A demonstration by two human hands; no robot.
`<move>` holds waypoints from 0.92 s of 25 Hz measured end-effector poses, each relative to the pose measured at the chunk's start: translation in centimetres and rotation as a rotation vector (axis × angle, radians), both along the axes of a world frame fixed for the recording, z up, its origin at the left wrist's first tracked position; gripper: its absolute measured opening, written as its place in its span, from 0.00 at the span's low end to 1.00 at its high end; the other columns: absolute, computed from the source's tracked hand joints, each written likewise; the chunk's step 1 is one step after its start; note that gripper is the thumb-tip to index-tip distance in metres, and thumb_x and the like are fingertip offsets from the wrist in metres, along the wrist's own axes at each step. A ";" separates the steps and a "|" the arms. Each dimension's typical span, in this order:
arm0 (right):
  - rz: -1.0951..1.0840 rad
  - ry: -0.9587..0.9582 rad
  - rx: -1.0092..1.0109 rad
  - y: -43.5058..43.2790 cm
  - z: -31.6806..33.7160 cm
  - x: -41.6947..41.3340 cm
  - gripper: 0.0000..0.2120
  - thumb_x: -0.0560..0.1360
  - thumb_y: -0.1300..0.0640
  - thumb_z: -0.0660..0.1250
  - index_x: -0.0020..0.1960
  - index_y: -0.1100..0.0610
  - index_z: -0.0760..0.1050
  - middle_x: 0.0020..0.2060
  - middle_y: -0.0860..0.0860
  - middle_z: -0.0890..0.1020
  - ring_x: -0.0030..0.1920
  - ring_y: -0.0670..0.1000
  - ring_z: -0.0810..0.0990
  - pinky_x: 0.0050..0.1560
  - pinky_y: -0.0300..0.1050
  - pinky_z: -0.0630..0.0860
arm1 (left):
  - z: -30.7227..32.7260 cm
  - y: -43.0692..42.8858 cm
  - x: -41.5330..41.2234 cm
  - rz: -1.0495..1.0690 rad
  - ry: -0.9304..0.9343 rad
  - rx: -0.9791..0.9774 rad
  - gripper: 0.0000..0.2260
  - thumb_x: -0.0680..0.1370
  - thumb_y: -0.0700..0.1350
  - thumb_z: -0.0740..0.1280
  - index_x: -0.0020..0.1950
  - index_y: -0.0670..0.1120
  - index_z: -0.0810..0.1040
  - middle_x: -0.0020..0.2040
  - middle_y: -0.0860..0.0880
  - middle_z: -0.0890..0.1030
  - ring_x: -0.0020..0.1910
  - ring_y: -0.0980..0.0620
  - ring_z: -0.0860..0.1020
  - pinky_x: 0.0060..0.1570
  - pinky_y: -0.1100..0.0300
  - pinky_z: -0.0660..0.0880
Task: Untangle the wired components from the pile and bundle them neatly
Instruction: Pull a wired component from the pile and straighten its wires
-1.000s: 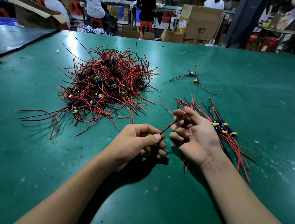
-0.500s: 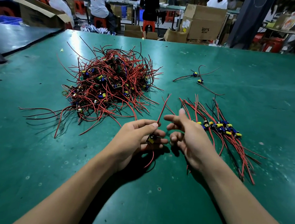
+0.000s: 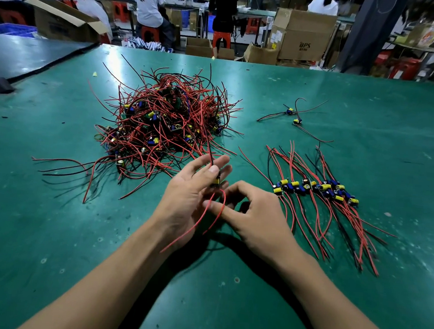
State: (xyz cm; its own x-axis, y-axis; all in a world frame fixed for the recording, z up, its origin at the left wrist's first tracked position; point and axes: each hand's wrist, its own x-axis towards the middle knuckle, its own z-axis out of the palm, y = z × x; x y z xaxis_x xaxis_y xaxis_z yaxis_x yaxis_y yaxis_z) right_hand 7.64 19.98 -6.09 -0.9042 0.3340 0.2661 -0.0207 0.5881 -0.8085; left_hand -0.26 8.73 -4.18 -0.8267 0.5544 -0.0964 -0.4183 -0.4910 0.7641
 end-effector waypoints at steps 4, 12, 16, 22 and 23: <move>0.006 0.113 -0.042 -0.2 0.0 -0.2 0.12 0.74 0.44 0.73 0.43 0.53 0.81 0.34 0.45 0.83 0.29 0.39 0.75 0.34 0.31 0.68 | -0.1 0.1 0.1 -0.047 -0.026 -0.016 0.22 0.77 0.39 0.66 0.70 0.39 0.67 0.59 0.48 0.83 0.56 0.50 0.82 0.55 0.52 0.79; 0.003 0.064 -0.765 0.7 1.4 -0.4 0.12 0.81 0.47 0.65 0.40 0.50 0.78 0.25 0.52 0.73 0.20 0.48 0.65 0.21 0.35 0.60 | -0.7 -0.3 0.0 -0.157 -0.013 -0.018 0.18 0.69 0.37 0.71 0.59 0.42 0.77 0.54 0.41 0.83 0.48 0.47 0.83 0.54 0.54 0.79; 0.213 -0.090 -0.927 2.2 2.2 0.2 0.11 0.74 0.46 0.69 0.38 0.51 0.77 0.31 0.48 0.73 0.24 0.44 0.64 0.23 0.33 0.60 | -0.4 -0.4 0.2 -0.233 -0.019 -0.095 0.08 0.71 0.41 0.69 0.49 0.43 0.79 0.41 0.44 0.81 0.33 0.50 0.80 0.34 0.60 0.80; 0.270 -0.144 -1.003 2.1 1.6 0.1 0.12 0.69 0.45 0.76 0.37 0.52 0.78 0.32 0.51 0.74 0.34 0.51 0.65 0.39 0.48 0.52 | 0.1 -0.9 0.7 -0.380 0.031 -0.201 0.14 0.71 0.53 0.69 0.42 0.42 0.83 0.35 0.45 0.82 0.29 0.51 0.80 0.27 0.63 0.77; 0.224 -0.128 -1.025 2.2 1.5 -0.1 0.12 0.68 0.46 0.77 0.37 0.51 0.78 0.31 0.50 0.75 0.34 0.51 0.65 0.39 0.47 0.53 | 0.0 -0.8 0.7 -0.371 0.052 -0.172 0.13 0.71 0.51 0.70 0.47 0.42 0.82 0.38 0.44 0.83 0.31 0.51 0.81 0.29 0.63 0.78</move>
State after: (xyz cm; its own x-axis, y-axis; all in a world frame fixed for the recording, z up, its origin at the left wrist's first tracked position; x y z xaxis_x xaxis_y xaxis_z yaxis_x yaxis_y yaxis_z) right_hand 7.57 22.14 -4.57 -0.9743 0.1671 -0.1510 0.0767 -0.3841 -0.9201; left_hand 0.47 7.89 -4.19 -0.5797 0.7953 -0.1775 -0.5020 -0.1769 0.8466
